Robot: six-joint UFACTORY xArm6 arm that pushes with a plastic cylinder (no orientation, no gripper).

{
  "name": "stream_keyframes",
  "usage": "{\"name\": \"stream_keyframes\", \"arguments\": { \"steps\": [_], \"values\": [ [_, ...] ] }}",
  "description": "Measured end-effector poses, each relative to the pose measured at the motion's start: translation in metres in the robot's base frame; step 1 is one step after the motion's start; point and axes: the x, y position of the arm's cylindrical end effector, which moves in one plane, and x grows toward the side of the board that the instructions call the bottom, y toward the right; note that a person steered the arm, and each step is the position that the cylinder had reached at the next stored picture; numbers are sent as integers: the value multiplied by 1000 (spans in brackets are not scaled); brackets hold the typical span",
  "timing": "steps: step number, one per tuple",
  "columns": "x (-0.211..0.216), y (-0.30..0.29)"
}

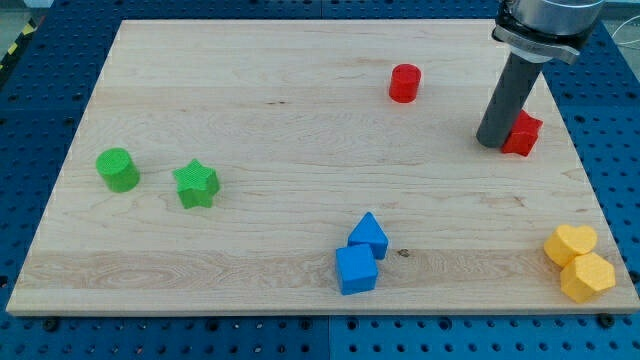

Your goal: Push the red circle closer to the red star

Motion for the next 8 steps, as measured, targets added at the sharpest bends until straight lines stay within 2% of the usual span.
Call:
{"name": "stream_keyframes", "arguments": {
  "steps": [2, 8],
  "values": [
    [0, 0],
    [0, -106]
  ]
}}
